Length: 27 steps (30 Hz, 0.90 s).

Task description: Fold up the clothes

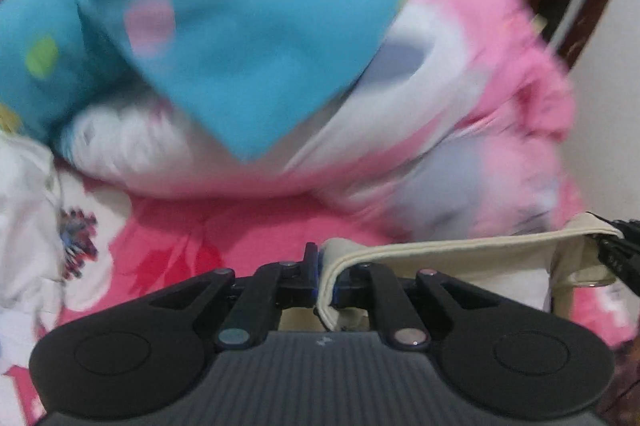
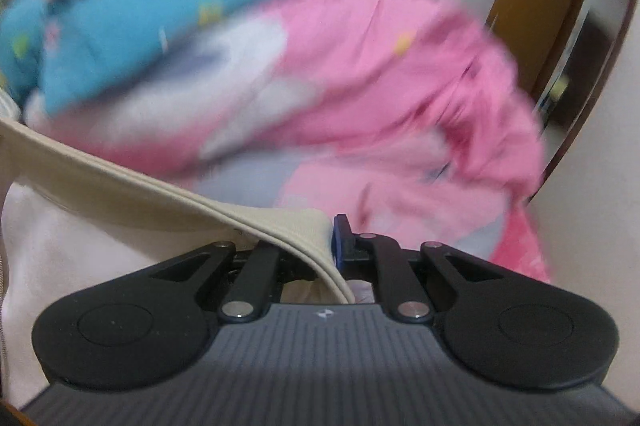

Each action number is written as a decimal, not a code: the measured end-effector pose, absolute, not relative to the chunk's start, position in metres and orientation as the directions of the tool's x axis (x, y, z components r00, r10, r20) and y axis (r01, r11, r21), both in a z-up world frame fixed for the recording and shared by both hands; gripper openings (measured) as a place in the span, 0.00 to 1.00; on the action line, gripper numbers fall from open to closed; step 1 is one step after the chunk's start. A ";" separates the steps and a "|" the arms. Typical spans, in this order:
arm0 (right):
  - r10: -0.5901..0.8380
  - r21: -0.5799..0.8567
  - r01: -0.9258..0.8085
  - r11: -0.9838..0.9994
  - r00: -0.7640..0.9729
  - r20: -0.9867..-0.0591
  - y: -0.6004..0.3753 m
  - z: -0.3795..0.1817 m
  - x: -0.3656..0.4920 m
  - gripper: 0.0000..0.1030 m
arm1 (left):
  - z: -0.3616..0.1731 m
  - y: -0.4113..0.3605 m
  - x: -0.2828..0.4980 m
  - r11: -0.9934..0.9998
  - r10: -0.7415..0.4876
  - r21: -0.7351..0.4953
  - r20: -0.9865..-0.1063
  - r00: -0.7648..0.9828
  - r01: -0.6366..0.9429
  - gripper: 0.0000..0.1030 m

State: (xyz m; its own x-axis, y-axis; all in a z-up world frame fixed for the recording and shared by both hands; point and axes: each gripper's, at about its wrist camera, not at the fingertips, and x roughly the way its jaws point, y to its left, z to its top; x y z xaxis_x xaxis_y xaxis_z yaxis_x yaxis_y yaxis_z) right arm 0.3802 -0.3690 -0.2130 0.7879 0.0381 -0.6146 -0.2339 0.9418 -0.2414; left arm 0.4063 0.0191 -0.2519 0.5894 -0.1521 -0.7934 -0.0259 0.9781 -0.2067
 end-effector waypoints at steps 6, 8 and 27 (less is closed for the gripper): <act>0.005 -0.190 -0.249 0.950 0.618 -0.786 -0.352 -0.358 0.461 0.08 | -0.377 0.020 0.462 0.981 -0.050 -0.138 -0.861 0.506 -0.137 0.46; -0.019 -0.190 -0.243 0.951 0.569 -0.822 -0.348 -0.386 0.477 0.12 | -0.398 0.022 0.469 0.977 -0.052 -0.142 -0.881 0.470 -0.160 0.60; 0.380 0.338 -0.175 0.925 0.464 -0.800 -0.412 -0.301 0.416 0.80 | -0.269 0.128 0.371 0.813 -0.204 -0.462 -0.797 0.569 -0.355 0.85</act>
